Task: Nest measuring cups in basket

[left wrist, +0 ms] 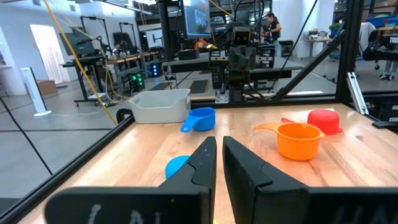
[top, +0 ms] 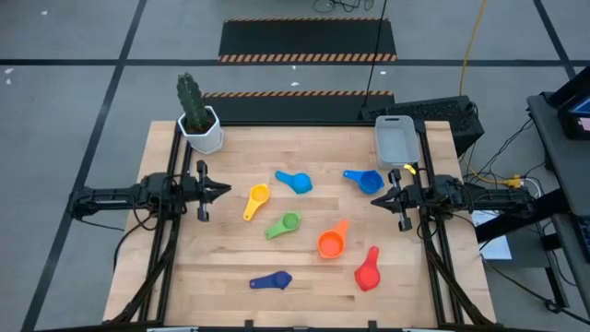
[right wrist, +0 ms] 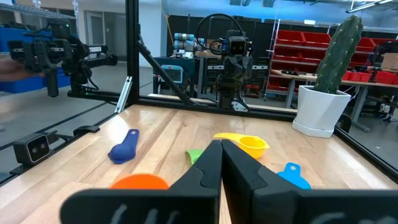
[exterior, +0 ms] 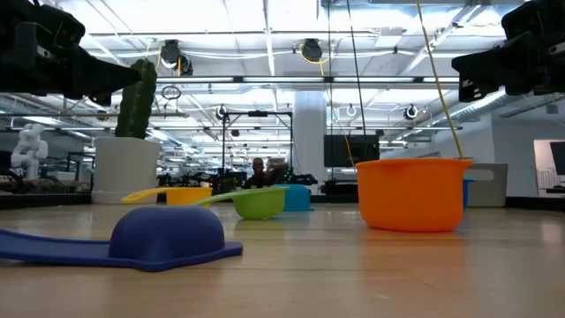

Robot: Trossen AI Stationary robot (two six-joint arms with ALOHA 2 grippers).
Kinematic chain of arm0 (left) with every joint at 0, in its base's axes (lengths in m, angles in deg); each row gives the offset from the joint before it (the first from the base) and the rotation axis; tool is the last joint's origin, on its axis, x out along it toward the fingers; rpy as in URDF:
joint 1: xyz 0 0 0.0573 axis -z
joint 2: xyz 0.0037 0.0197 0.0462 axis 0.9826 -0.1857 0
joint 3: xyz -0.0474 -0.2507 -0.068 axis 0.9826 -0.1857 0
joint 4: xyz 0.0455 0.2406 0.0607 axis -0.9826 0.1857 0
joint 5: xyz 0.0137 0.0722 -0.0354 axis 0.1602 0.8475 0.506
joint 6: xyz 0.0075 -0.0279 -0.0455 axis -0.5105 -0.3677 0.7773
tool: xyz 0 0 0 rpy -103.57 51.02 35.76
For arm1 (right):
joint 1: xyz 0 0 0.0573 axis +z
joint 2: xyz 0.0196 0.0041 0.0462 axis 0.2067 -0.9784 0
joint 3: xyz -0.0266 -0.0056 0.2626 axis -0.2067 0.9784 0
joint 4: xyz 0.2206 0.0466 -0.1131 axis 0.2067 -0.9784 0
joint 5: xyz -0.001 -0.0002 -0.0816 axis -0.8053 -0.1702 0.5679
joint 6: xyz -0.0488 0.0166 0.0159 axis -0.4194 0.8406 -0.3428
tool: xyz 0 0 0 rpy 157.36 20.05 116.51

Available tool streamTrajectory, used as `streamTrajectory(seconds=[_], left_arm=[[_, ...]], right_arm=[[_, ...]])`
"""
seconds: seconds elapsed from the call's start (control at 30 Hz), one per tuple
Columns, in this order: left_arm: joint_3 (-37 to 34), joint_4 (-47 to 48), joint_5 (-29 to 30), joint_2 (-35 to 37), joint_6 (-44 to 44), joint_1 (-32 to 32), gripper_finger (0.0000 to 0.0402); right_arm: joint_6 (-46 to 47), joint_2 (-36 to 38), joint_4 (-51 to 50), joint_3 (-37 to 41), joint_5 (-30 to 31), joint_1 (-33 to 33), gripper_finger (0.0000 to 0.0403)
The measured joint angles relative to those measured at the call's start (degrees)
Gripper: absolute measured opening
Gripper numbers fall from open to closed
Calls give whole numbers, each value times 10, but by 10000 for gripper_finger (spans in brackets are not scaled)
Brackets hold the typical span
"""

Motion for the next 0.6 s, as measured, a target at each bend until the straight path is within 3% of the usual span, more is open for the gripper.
streamTrajectory(seconds=[0.6], left_arm=[[0, 0, 5, 0, 0, 0, 33]], right_arm=[[-14, 0, 0, 0, 16, 0, 0]])
